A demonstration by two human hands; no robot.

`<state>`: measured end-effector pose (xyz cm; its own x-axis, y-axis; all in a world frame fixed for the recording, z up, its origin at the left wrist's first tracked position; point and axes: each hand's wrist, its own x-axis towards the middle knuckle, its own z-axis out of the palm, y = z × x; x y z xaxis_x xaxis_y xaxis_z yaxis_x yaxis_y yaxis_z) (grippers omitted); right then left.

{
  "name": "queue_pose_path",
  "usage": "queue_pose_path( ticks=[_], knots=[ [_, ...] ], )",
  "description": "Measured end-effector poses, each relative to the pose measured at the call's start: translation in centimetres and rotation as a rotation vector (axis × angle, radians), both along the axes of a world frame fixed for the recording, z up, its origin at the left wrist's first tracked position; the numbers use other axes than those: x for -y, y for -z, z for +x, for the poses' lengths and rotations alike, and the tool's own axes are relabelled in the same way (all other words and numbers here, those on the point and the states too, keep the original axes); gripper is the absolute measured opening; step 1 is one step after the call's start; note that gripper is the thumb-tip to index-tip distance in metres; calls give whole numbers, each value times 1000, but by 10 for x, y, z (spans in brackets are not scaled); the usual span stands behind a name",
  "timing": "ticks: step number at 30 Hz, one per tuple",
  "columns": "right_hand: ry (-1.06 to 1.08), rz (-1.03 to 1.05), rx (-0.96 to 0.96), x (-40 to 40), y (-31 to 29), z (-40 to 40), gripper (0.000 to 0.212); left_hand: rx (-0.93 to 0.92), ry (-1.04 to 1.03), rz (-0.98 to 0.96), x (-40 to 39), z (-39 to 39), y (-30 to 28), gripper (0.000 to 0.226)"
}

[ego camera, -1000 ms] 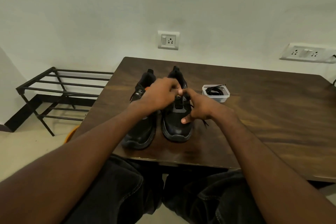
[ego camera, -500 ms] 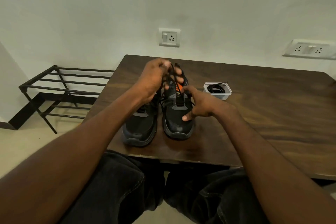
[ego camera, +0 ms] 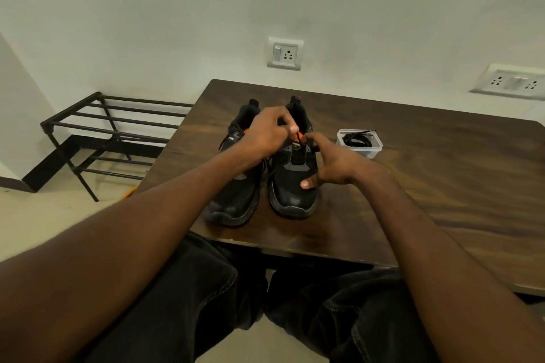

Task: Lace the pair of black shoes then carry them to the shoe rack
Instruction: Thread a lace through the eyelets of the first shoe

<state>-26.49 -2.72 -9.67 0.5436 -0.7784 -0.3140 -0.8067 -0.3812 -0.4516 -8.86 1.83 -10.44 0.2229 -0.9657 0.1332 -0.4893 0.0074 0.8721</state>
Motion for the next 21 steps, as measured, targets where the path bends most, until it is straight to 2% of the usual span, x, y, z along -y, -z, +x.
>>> queue_pose_path(
  ticks=[2,7,11,13,14,17,19,21],
  knots=[
    [6,-2,-1,0,0,1,113,-161,-44,-6,-1,-2,2,14],
    [16,-33,-23,0,1,4,107,-290,-109,110,4,-11,10,22],
    [49,-28,-34,2,1,7,103,-632,-262,218,8,-18,11,33],
    [49,-14,-17,3,2,7,101,-715,-319,211,8,-17,7,33],
    [42,3,0,3,2,6,101,-620,-320,204,8,-12,2,29],
    [-2,24,31,2,1,5,101,-105,-197,204,-2,10,-12,17],
    [-52,-22,16,2,2,6,97,33,-82,234,-15,20,-20,16],
    [-82,-107,36,3,3,8,73,178,-1,254,-24,21,-25,24]
  ],
)
